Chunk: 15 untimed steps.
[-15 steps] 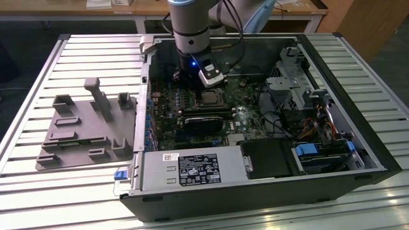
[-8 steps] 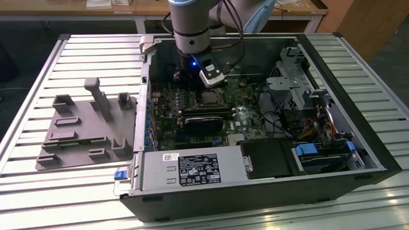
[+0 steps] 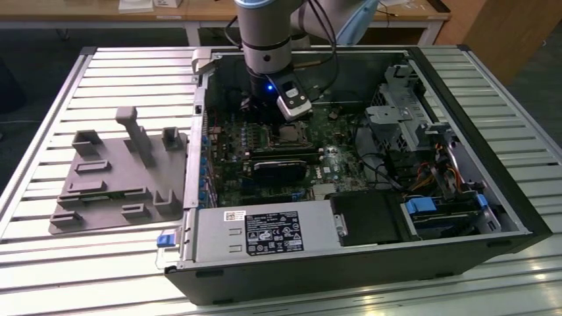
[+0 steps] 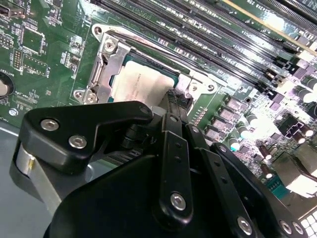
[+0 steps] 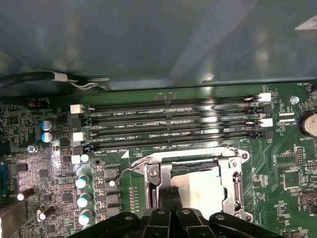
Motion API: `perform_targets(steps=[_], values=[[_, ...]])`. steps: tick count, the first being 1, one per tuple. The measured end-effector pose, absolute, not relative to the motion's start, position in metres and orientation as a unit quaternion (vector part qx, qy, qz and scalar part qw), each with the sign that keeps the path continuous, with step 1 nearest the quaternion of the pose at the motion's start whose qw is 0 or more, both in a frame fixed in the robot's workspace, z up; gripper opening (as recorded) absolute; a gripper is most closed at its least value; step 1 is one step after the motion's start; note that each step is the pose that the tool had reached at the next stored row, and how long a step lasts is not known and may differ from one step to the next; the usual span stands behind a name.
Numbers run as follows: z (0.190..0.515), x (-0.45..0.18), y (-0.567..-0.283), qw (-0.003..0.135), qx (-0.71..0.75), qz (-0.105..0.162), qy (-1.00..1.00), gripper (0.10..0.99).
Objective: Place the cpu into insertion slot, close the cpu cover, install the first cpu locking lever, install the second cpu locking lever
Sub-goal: 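Close the cpu cover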
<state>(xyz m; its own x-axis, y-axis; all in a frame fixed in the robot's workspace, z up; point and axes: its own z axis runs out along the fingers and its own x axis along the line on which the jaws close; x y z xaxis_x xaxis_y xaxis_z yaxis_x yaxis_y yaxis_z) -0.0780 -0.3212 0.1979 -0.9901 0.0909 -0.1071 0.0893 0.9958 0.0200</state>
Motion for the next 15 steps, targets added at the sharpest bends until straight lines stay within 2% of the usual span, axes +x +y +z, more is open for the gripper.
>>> perform_targets(steps=[15], values=[[0.2034,-0.0778,-0.3211,0.054,0.045,0.008,0.997,0.102]])
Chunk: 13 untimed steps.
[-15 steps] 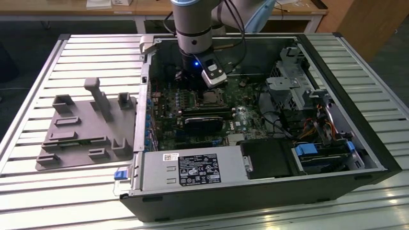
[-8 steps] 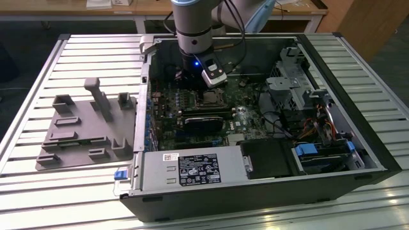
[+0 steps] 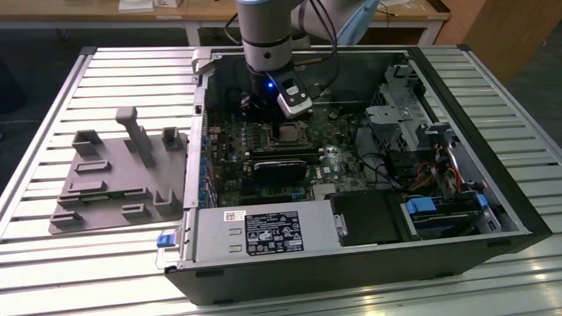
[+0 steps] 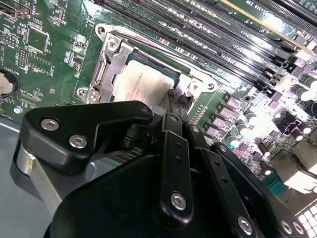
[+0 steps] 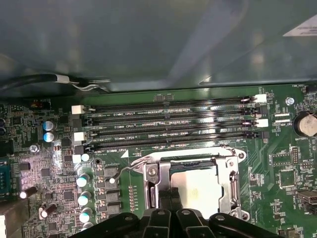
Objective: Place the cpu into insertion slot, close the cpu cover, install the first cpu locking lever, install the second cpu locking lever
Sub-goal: 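Close the cpu cover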
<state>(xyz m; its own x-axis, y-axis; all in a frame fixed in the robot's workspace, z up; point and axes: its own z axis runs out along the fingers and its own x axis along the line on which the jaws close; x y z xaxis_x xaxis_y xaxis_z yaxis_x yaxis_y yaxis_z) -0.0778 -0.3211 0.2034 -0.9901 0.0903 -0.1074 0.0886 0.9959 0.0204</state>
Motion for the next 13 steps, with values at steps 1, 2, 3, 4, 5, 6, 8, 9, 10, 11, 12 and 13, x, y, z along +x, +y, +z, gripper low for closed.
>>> perform_targets(steps=[1,2,3,4,5,6,8,9,10,11,12,13], values=[[0.2034,-0.0778,-0.3211,0.054,0.045,0.008,0.997,0.102],[0.2036,-0.0778,-0.3211,0.054,0.045,0.008,0.997,0.102],[0.2036,-0.0778,-0.3211,0.054,0.045,0.008,0.997,0.102],[0.2036,-0.0778,-0.3211,0.054,0.045,0.008,0.997,0.102],[0.2036,-0.0779,-0.3211,0.054,0.045,0.008,0.998,0.102],[0.2037,-0.0781,-0.3211,0.054,0.045,0.008,0.998,0.102],[0.2037,-0.0788,-0.3211,0.054,0.045,0.008,0.998,0.102],[0.2037,-0.0791,-0.3211,0.054,0.045,0.008,0.998,0.102],[0.2036,-0.0794,-0.3211,0.054,0.045,0.008,0.997,0.102],[0.2036,-0.0797,-0.3211,0.054,0.045,0.008,0.997,0.102],[0.2036,-0.0800,-0.3211,0.054,0.045,0.008,0.997,0.102],[0.2036,-0.0803,-0.3211,0.054,0.045,0.008,0.997,0.102]])
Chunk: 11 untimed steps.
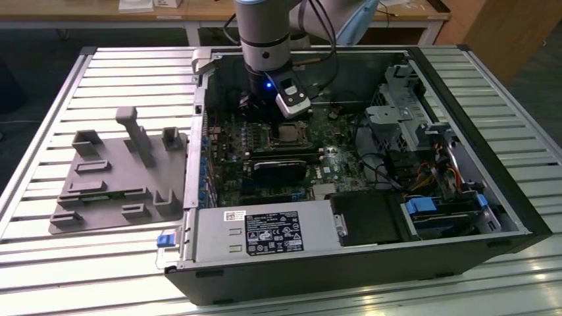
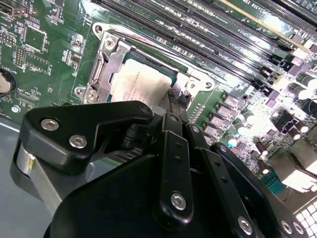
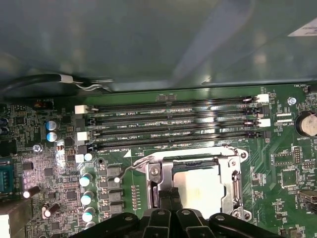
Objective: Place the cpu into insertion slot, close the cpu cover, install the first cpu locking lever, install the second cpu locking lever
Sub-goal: 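Close the cpu cover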
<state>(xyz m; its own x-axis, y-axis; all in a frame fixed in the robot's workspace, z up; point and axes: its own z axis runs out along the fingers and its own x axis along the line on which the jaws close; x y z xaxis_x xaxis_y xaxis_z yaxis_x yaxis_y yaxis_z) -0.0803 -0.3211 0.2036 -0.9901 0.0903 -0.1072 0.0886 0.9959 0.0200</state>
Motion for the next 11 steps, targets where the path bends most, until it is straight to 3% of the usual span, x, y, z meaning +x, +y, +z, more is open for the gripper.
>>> perform_targets(steps=[11], values=[[0.2118,-0.0815,-0.3211,0.054,0.045,0.008,0.997,0.102]])
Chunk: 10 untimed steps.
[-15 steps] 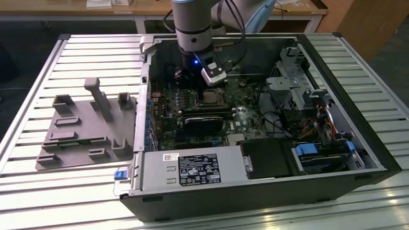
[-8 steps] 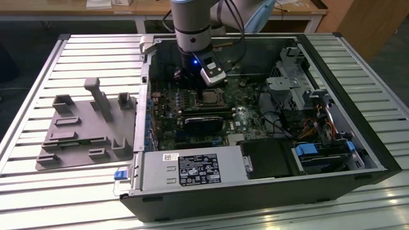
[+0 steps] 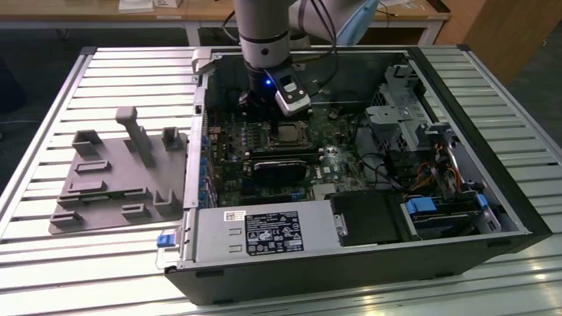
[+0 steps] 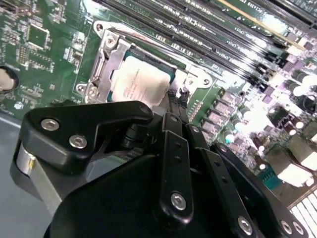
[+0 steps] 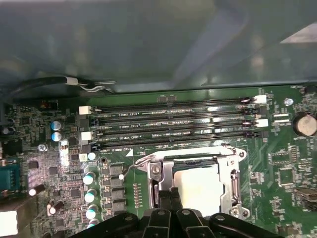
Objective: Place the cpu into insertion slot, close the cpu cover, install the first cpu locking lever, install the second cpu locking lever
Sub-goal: 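Close the cpu cover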
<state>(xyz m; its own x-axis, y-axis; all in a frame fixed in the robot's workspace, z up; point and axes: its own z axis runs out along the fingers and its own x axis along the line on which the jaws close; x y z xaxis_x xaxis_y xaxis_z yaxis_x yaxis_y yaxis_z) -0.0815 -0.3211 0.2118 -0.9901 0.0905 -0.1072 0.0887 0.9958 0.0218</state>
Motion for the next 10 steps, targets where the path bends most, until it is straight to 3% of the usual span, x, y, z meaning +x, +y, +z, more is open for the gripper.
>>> perform_targets(steps=[10], values=[[0.230,-0.081,-0.321,0.054,0.045,0.009,0.997,0.102]])
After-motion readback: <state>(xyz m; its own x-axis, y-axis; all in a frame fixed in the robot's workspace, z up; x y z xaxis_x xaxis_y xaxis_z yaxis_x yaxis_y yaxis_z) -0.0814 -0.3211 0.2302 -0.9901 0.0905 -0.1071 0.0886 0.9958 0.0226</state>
